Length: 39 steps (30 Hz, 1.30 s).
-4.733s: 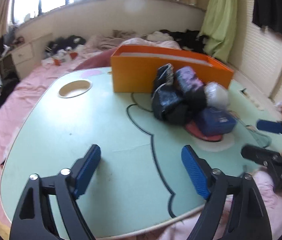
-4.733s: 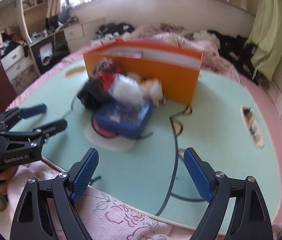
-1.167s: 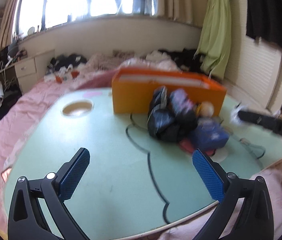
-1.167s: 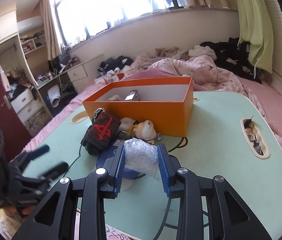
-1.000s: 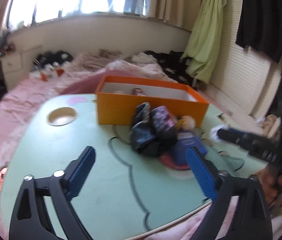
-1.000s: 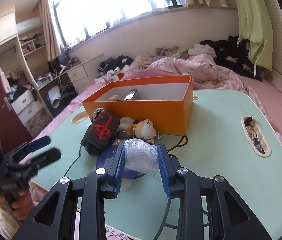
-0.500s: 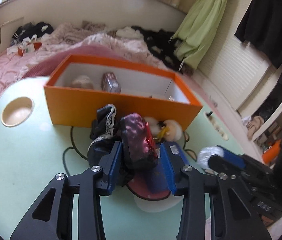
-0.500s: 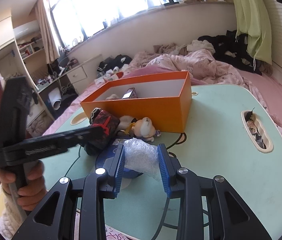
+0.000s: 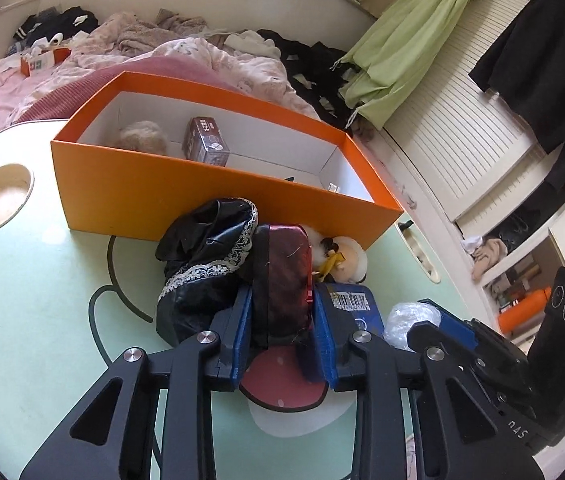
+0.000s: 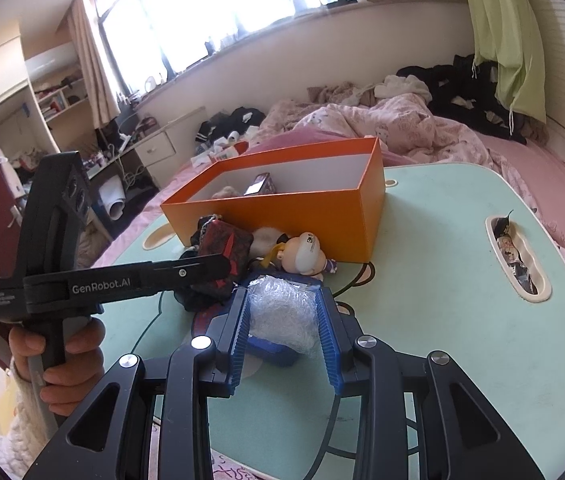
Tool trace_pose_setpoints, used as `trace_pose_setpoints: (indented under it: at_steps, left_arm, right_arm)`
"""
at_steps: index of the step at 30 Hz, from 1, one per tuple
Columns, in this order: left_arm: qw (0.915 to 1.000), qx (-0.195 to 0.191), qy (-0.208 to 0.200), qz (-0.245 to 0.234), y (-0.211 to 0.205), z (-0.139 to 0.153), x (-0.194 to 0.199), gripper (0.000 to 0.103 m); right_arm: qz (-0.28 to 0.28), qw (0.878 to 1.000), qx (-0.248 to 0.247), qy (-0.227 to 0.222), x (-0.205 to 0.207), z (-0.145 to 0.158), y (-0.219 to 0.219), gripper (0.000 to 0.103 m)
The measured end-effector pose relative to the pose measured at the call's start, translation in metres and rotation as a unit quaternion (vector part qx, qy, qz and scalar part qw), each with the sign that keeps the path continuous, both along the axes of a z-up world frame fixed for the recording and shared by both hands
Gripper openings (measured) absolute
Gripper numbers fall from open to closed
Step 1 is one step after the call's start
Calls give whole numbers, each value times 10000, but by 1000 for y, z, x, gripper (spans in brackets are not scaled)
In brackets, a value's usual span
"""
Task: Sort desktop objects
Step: 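Grasp the black cube with red symbol with the left gripper while the right holds the bag, then drop the cube into the box with the left gripper while the right drops the bag in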
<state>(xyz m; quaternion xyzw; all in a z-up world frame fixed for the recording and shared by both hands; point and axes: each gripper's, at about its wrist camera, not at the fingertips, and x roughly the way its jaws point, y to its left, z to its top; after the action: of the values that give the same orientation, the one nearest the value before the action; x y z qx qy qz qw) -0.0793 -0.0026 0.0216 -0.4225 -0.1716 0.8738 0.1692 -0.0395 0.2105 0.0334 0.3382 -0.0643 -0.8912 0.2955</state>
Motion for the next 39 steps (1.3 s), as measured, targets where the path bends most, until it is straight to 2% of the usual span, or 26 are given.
trace_pose_setpoints:
  at_steps: [3,9,12,15,18,22,25,27,28,29,30,31,34,36,39]
  left_arm:
    - [9996,247,90,-33,-3,5,5,29]
    - [9963,521,663,-167,-4,41,26,29]
    - [9947,560,855,-139,-5,63,20,29]
    - [9940,552,942,15,-8,76,3,29]
    - [9951,524,780,299,-13,75,-24,29]
    - [9964,328,405,664,-23,56,-60,29]
    - [9952,584,105,774,-31,37,-68,30]
    - [9946,644,28,819,-35,31,-65,35]
    - [9951,584,129,787,-35,33,-61,44]
    - [9954,439,272,810,-35,38,-55,57]
    - [9945,299,489,876,-34,45,-46,63]
    - [9934,224,641,925,-35,50,-39,71]
    - [9899,34,1094,903,-32,71,-10,74]
    - [9901,-164,1156,783,-26,79,5,77]
    - [9895,-624,1137,639,-14,76,32,79]
  right_arm:
    - [-20,10000,-32,11,1,0,1,32]
    - [-26,9998,-16,216,1,12,4,32]
    - [-113,9988,101,462,-5,28,-2,32]
    - [-125,9993,5,360,-29,40,-12,32]
    - [-211,9993,6,305,-54,46,-24,32]
    - [-379,9990,129,189,-86,43,-39,32]
    - [-484,9986,178,-69,-107,30,-44,32]
    - [-550,9982,190,-171,-114,24,-43,35]
    - [-576,9980,158,-212,-115,23,-41,40]
    - [-575,9981,99,-208,-115,23,-39,47]
    - [-597,9981,34,-140,-112,27,-36,61]
    - [-648,9979,-31,-26,-108,31,-32,68]
    - [-681,9970,-158,341,-90,46,-24,70]
    - [-540,9976,-178,407,-77,54,-20,71]
    - [-342,9984,-56,447,-51,58,-14,75]
